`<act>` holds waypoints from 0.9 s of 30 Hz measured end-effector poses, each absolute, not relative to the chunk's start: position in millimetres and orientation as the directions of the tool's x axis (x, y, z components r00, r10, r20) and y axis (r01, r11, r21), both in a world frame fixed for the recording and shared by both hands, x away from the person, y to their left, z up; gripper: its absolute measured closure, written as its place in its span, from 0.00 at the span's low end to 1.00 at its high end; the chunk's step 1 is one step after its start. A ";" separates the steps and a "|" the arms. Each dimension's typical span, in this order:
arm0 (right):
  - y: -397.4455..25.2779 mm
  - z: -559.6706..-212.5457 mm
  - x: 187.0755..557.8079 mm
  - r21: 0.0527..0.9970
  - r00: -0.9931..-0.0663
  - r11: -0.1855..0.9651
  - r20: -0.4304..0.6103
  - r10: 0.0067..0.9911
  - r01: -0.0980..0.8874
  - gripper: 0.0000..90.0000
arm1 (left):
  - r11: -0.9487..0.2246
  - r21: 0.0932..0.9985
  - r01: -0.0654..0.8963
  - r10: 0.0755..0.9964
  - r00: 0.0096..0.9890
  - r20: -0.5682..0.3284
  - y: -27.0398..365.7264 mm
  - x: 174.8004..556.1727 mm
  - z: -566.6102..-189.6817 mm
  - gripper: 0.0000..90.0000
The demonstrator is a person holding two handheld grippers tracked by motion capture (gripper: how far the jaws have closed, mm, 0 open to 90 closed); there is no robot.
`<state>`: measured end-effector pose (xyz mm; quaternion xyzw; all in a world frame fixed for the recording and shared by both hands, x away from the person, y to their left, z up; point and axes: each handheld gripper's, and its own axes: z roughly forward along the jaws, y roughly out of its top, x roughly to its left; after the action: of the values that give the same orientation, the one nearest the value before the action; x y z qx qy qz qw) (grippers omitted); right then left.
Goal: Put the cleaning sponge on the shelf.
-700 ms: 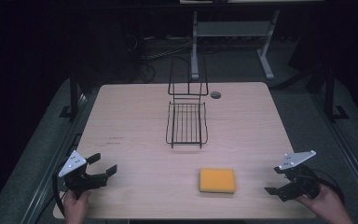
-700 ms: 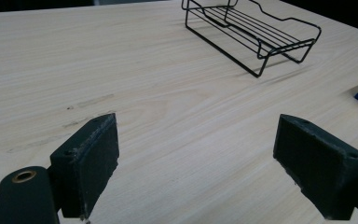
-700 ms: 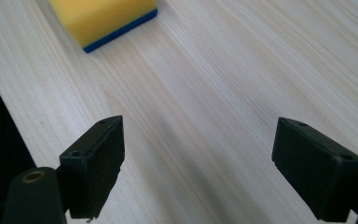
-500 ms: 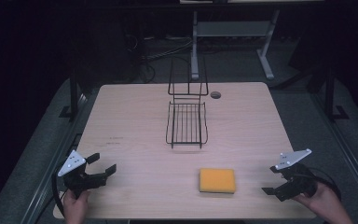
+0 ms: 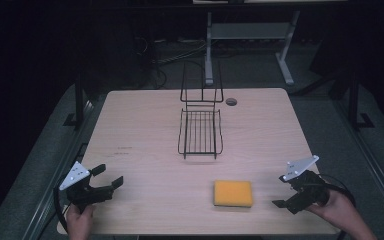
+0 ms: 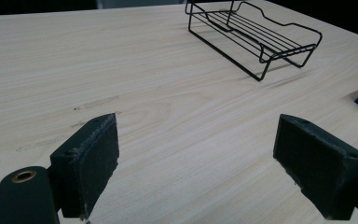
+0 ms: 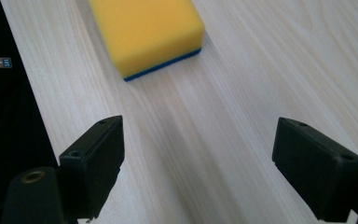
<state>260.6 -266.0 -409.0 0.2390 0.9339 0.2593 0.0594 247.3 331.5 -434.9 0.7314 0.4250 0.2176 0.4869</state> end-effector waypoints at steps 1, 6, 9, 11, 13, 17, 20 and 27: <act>-264.0 -407.8 261.1 0.510 -0.881 0.754 0.012 0.474 0.413 0.18 | -0.164 0.897 0.411 0.834 0.543 -0.096 331.1 247.5 -435.3 0.15; -252.0 -400.0 262.8 0.512 -0.899 0.773 -0.004 0.437 0.373 0.18 | -0.165 0.897 0.411 0.831 0.547 -0.098 328.9 248.4 -435.6 0.15; -242.7 -397.9 262.6 0.497 -0.905 0.786 -0.005 0.426 0.367 0.18 | -0.170 0.894 0.414 0.827 0.554 -0.099 328.2 248.5 -435.9 0.15; -235.3 -397.2 262.9 0.486 -0.913 0.800 -0.012 0.407 0.350 0.18 | -0.175 0.893 0.414 0.830 0.550 -0.092 327.7 248.0 -435.9 0.15; -229.7 -396.8 264.4 0.484 -0.919 0.806 -0.009 0.394 0.341 0.18 | -0.169 0.895 0.412 0.826 0.554 -0.099 328.4 248.3 -436.2 0.15; -219.4 -397.8 267.4 0.483 -0.932 0.816 0.000 0.363 0.318 0.18 | -0.167 0.896 0.412 0.829 0.550 -0.098 329.0 248.4 -435.7 0.15; -211.4 -398.9 269.1 0.475 -0.942 0.828 0.002 0.337 0.297 0.18 | -0.170 0.895 0.412 0.828 0.553 -0.098 328.8 248.6 -435.6 0.15; -192.8 -401.9 275.3 0.458 -0.957 0.850 0.008 0.290 0.262 0.18 | -0.168 0.897 0.410 0.827 0.554 -0.098 330.8 248.4 -435.3 0.15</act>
<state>275.3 -192.8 -401.9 0.1435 0.9612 0.2337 0.0305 248.4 330.8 -435.3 0.7338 0.4214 0.2136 0.4882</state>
